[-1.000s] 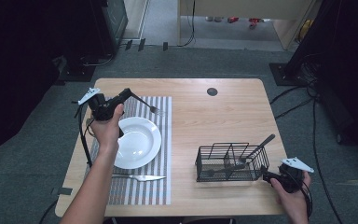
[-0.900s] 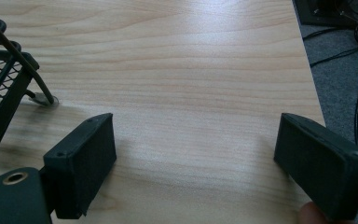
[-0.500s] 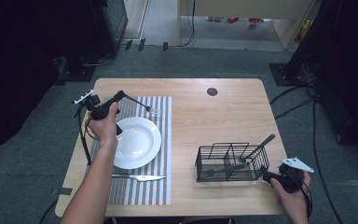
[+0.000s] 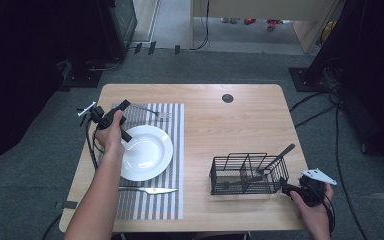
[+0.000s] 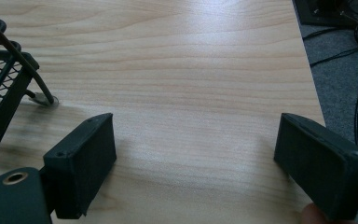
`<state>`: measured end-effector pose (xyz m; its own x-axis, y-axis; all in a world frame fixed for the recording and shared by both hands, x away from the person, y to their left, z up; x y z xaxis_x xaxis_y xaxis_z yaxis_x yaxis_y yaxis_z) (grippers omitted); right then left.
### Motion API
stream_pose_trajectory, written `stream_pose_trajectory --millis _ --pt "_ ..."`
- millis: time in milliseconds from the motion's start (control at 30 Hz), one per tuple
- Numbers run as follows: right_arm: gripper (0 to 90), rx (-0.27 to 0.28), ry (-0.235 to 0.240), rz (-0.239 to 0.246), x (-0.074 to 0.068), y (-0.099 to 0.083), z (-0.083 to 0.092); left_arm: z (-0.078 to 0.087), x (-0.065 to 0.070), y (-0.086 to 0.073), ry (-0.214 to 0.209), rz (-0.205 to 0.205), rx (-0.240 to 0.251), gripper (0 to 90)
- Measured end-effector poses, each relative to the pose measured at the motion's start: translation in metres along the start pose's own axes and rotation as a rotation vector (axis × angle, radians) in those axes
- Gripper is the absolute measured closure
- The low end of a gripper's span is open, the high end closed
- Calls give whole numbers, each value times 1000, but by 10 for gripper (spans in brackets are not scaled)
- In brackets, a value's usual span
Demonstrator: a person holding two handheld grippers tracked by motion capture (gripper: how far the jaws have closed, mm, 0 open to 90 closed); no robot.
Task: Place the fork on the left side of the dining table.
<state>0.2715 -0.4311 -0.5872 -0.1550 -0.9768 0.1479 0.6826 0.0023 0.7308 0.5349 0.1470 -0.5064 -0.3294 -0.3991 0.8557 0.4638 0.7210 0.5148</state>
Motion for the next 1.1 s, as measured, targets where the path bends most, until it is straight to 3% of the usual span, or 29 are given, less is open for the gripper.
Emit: stream_pose_trajectory --millis 100,267,433,500,533,567,667,1100 --pt "124 0 0 0 0 0 0 0 -10 -1 51 -11 -5 887" --pt "124 0 0 0 0 0 0 2 -17 2 81 39 12 887" --pt "123 0 0 0 0 0 0 3 -26 0 104 110 -7 876" --pt "123 0 0 0 0 0 0 3 -27 0 122 95 -18 862" --pt "123 0 0 0 0 0 0 4 -31 1 167 34 -28 835" --pt "124 0 0 0 0 0 0 5 -33 1 196 15 -34 769" --pt "123 0 0 0 0 0 0 4 -36 0 198 64 -31 705" --pt "124 0 0 0 0 0 0 -3 -50 -9 322 -20 -178 402"
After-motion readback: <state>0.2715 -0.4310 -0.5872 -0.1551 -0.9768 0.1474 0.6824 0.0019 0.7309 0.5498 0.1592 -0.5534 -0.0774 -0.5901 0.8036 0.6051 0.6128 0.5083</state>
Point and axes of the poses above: each handheld gripper's, and its own axes: z roughly backward along the jaws, y roughly out of its top, x roughly to its right, the point moved 9 cm from there along -z, roughly forward along the jaws, and after that the axes turned 15 degrees about -y, right-handed, at the moved point
